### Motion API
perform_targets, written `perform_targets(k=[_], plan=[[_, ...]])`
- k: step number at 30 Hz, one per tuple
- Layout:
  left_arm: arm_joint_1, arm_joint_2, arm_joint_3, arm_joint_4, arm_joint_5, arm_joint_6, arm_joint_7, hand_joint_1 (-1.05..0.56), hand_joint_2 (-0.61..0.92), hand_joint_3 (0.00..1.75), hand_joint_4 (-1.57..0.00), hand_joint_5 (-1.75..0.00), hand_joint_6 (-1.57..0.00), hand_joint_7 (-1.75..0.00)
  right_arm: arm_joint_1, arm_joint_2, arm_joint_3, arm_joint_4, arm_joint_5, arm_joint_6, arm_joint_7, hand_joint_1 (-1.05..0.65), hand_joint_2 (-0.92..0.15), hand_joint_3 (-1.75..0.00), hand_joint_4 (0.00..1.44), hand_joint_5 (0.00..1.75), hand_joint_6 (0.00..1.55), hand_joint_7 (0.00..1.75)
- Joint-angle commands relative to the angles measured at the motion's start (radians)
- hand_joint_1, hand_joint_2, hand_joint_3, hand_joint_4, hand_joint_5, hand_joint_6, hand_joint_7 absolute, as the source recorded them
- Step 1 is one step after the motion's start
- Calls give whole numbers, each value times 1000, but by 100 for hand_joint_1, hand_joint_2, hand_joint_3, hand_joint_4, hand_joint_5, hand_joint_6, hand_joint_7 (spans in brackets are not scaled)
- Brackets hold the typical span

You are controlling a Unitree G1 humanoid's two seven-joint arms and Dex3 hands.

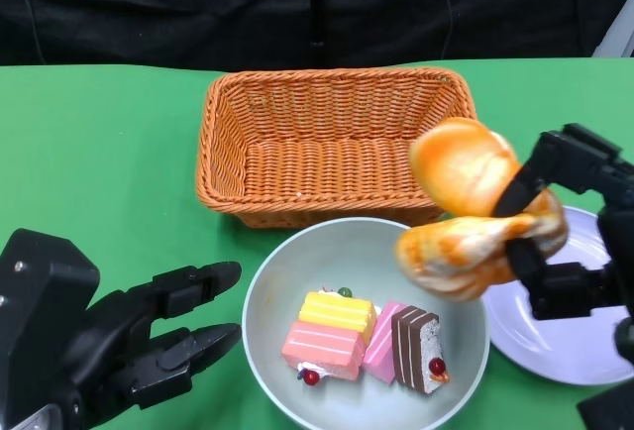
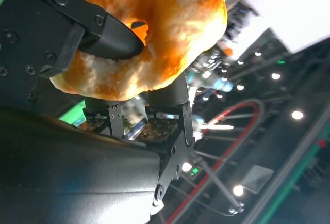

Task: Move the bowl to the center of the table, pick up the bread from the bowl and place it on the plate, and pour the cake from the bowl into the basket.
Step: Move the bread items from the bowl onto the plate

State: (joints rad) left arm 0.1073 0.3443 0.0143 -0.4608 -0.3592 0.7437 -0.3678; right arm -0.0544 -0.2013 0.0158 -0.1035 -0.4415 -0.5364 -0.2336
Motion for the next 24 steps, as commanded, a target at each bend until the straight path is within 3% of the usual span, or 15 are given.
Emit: perform_targets(k=[1,8,16,20,21,22,23,24], plan=[[6,13,16,-9,8,-15,6,-45,92,32,-28,-27,-31,-3,-16,-26,-49,24,-44,22,-39,1,-7,-175,106,175,87,156],[8,4,17,-20,4,-5,14,-44,92,32,-27,-28,-31,-3,-6,-72,-88,70,-130,92,-59,-4,-10,-171,102,175,85,154],[4,4,18,-18,2,-5,16,-44,92,31,-26,-29,-31,-2,-12,-100,-74,120,-175,136,-75,-4,-10,-166,101,175,82,159],[11,0,20,-25,-1,-5,18,-44,92,31,-26,-30,-31,-2,-19,-135,-40,210,-221,176,-56,-2,-16,-153,98,175,79,159],[12,1,18,-25,2,-13,16,-44,92,31,-26,-30,-31,-2,-19,-143,-30,214,-211,195,-18,-2,-19,-148,96,175,80,153],[14,3,14,-26,7,-22,14,-44,92,31,-26,-31,-31,-2,-20,-151,-19,215,-208,217,12,-3,-24,-139,92,175,84,134],[15,4,12,-26,10,-28,12,-45,92,31,-27,-31,-32,-2,-20,-157,-12,213,-206,234,32,-5,-30,-126,87,170,91,105],[16,4,10,-26,12,-32,12,-45,92,31,-27,-32,-32,-2,-20,-160,-8,210,-205,244,41,-5,-32,-121,85,168,96,92]])
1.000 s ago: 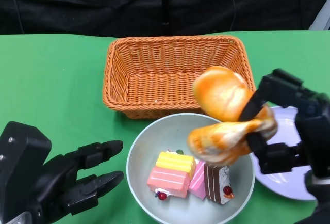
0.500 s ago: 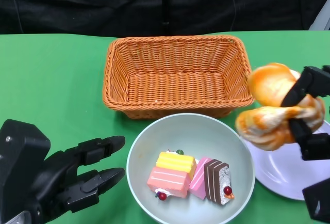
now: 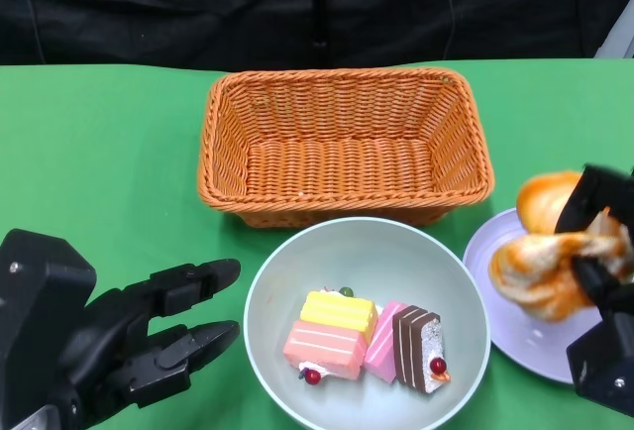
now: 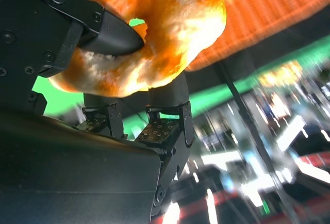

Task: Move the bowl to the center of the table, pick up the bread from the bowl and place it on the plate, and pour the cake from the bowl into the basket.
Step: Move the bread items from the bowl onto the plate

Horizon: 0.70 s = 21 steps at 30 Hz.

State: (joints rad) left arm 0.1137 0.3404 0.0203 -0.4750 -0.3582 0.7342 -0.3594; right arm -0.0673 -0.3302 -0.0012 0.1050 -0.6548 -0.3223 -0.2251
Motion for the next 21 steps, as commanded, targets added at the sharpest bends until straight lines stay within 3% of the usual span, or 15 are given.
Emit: perform_targets(k=[1,2,3,4,5,6,9,12,19,21], plan=[[10,9,4,-11,12,-25,4,-45,92,31,-26,-32,-32,-2,-7,-33,12,-2,9,37,36,-6,-33,-118,85,168,98,85],[21,12,-8,-22,40,-54,16,-45,92,31,-26,-32,-32,-2,-5,-36,25,-18,9,86,93,-6,-33,-117,84,167,99,81],[31,13,-18,-30,63,-77,24,-44,92,32,-27,-33,-32,-2,-3,-40,35,-32,10,126,136,-11,-49,-84,62,114,72,51],[47,18,-39,-42,119,-131,44,-43,92,32,-27,-33,-32,-2,0,-49,48,-53,4,170,192,-13,-59,-63,60,84,66,34],[59,21,-54,-48,161,-171,58,-42,92,29,-28,-34,-32,-2,3,-55,57,-70,1,201,229,-22,-74,-36,46,56,51,16],[67,21,-62,-49,187,-198,65,-41,92,29,-28,-35,-32,-2,5,-59,62,-82,-1,220,247,-25,-82,-21,42,45,46,9],[93,49,-95,-10,317,-429,67,-46,92,25,-23,-39,-30,-1,14,-63,76,-117,-3,280,295,-38,-91,-6,27,31,32,1],[108,93,-109,25,437,-632,68,-50,92,24,-12,-45,-28,-1,20,-67,88,-145,-14,322,319,-46,-92,-4,19,27,24,0],[115,80,-98,67,476,-732,58,-51,92,25,-7,-50,-27,-1,22,-77,102,-161,-11,351,321,-48,-92,-3,17,27,22,0],[79,173,-98,141,604,-1030,94,-49,92,15,-5,-56,-32,-2,24,-83,114,-181,-44,376,325,-56,-92,-4,12,26,19,0]])
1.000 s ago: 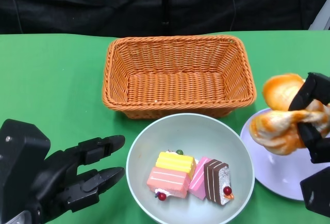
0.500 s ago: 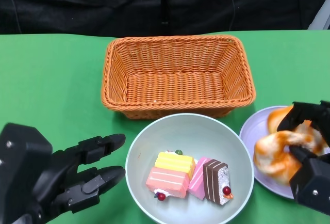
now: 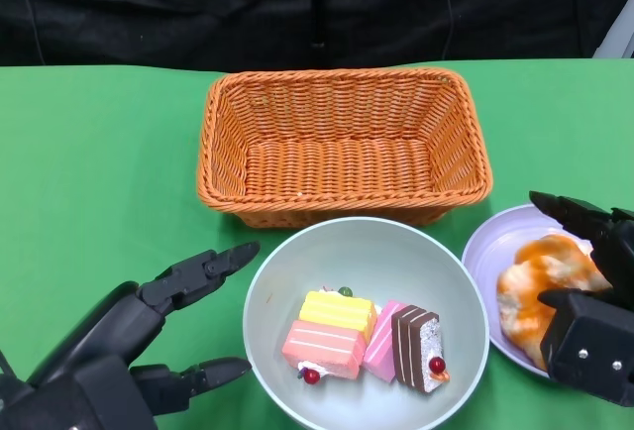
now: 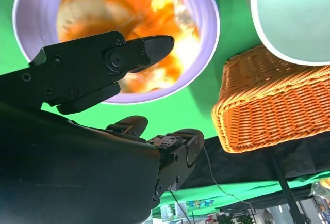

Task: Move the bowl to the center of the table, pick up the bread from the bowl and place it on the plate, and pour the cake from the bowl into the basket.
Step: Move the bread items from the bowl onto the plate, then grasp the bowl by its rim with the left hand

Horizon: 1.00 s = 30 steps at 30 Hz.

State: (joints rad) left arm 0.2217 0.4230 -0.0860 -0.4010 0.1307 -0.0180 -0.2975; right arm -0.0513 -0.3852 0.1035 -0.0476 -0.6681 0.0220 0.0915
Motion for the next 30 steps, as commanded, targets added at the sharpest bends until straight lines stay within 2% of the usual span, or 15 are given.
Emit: perform_targets(k=[1,3,4,6,8,12,17,20,23,24,26,27,29,30], plan=[[-40,115,11,93,153,-372,42,-49,92,12,-3,-58,-33,-3,9,-29,13,-35,-41,40,11,-58,-92,-5,10,25,18,0],[-47,123,16,125,178,-448,50,-49,92,9,-2,-61,-34,-3,10,-29,15,-39,-48,47,12,-61,-92,-6,8,25,17,0],[-82,144,6,167,261,-536,91,-49,92,8,-2,-61,-34,-3,14,-24,15,-62,-56,61,14,-61,-92,-6,8,25,17,0],[-128,167,-4,232,372,-663,149,-48,88,5,-11,-67,-39,-5,21,-18,15,-92,-67,82,17,-65,-92,-19,6,27,18,0],[-160,171,-12,280,453,-743,199,-47,87,4,-13,-68,-40,-5,28,-11,15,-127,-80,111,27,-65,-92,-22,6,27,18,0],[-226,175,-42,348,654,-856,323,-37,79,0,-30,-68,-52,-8,47,4,17,-218,-94,183,62,-59,-92,-34,5,32,19,1],[-296,179,-109,419,844,-903,450,-37,79,1,-39,-66,-63,-9,71,22,14,-305,-88,228,79,-56,-92,-36,2,44,21,2],[-319,187,-139,443,894,-905,500,-38,80,1,-42,-67,-67,-11,79,30,11,-328,-79,239,83,-54,-92,-38,0,51,22,2],[-370,185,-203,507,995,-906,610,-39,81,1,-48,-71,-76,-14,107,70,-13,-379,-26,225,56,-55,-92,-41,0,55,23,3],[-391,186,-229,531,1033,-901,650,-40,84,1,-49,-75,-78,-15,117,82,-21,-397,-8,216,45,-56,-92,-42,0,57,23,3],[-431,189,-280,582,1100,-884,725,-42,90,2,-41,-92,-80,-18,137,103,-30,-433,20,199,27,-57,-92,-46,0,60,23,3],[-451,189,-306,608,1128,-874,759,-44,91,3,-44,-98,-82,-20,147,114,-34,-452,32,192,19,-59,-92,-51,0,66,25,4],[-484,190,-354,651,1174,-849,823,-45,92,4,-45,-101,-83,-21,167,136,-42,-486,71,167,2,-60,-92,-53,0,70,25,4],[-498,191,-376,666,1190,-836,848,-42,90,3,-48,-103,-86,-22,176,147,-46,-498,94,153,-6,-60,-92,-54,0,81,27,5]])
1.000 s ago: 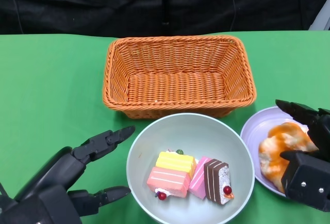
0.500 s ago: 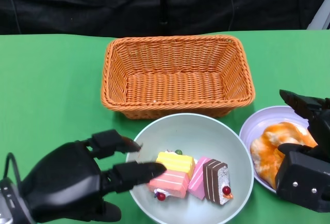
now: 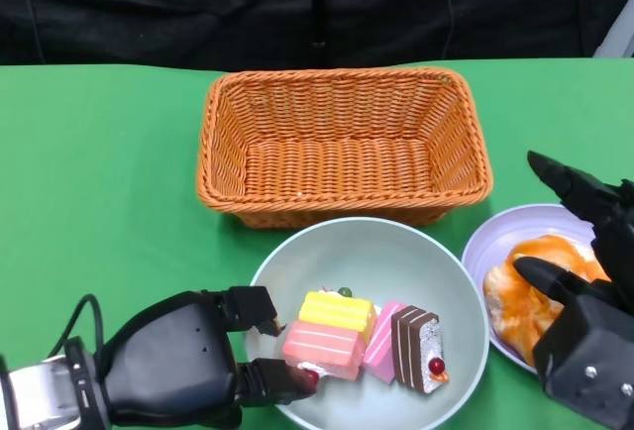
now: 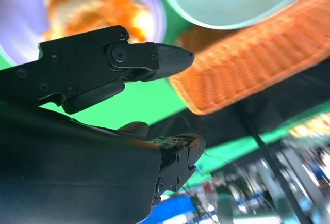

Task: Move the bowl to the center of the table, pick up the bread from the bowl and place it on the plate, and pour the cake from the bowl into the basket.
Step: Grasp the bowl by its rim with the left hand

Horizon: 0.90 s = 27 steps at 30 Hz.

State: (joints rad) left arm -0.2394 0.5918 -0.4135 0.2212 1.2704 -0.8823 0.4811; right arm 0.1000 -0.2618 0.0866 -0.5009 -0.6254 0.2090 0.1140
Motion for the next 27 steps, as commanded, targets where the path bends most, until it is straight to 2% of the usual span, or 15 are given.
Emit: perform_targets(k=[1,3,6,7,8,9,10,13,15,16,17,18,20,23,27], plan=[[-48,24,-68,56,61,40,91,-42,89,2,-49,-104,-87,-22,31,30,-32,-53,67,-45,-34,-61,-92,-55,0,85,27,5],[-83,13,-122,111,90,65,148,-38,85,1,-55,-105,-93,-24,68,69,-35,-109,142,-82,-42,-60,-92,-55,1,93,29,7],[-148,-13,-205,217,125,84,298,-34,82,0,-65,-108,-104,-28,133,112,-27,-178,258,-153,-40,-57,-92,-56,2,100,30,8],[-166,-19,-229,246,135,91,345,-33,81,0,-67,-124,-107,-35,150,120,-24,-193,280,-169,-39,-57,-92,-56,4,103,31,9],[-181,-28,-255,270,159,121,436,-33,80,0,-67,-130,-108,-38,174,130,-18,-214,308,-188,-37,-57,-92,-55,5,104,31,9],[-194,-35,-277,288,178,150,510,-31,80,0,-71,-152,-104,-65,195,138,-12,-232,330,-203,-36,-56,-92,-55,7,107,33,11],[-203,-39,-297,302,191,172,564,-30,81,0,-76,-165,-92,-100,208,143,-10,-243,344,-213,-34,-55,-92,-54,9,109,35,12],[-225,-41,-342,334,197,211,667,-28,86,2,-87,-174,-78,-142,250,155,5,-273,371,-250,-37,-54,-92,-53,12,118,37,18],[-236,-40,-367,349,191,225,693,-28,87,2,-89,-174,-76,-148,256,156,6,-276,375,-258,-37,-54,-92,-53,12,120,37,19],[-230,-26,-364,327,174,224,697,-28,87,2,-89,-174,-75,-150,294,164,20,-285,391,-290,-44,-54,-92,-53,12,120,37,20],[-221,-10,-359,300,158,222,699,-26,89,4,-92,-175,-73,-164,330,170,33,-289,403,-329,-53,-53,-92,-54,16,125,36,31],[-212,4,-352,275,144,222,703,-25,90,4,-94,-175,-72,-169,360,175,43,-286,410,-368,-63,-50,-92,-55,17,128,26,53],[-198,23,-342,239,124,224,691,-25,91,5,-96,-175,-73,-173,390,181,52,-272,410,-421,-77,-45,-92,-57,18,131,13,82],[-193,34,-345,221,109,229,679,-25,91,5,-97,-175,-73,-175,399,181,55,-263,409,-444,-84,-44,-92,-57,17,133,8,93],[-105,98,-250,81,-59,158,603,-22,89,4,-101,-175,-78,-175,411,192,61,-136,412,-636,-141,-38,-91,-57,17,144,4,109]])
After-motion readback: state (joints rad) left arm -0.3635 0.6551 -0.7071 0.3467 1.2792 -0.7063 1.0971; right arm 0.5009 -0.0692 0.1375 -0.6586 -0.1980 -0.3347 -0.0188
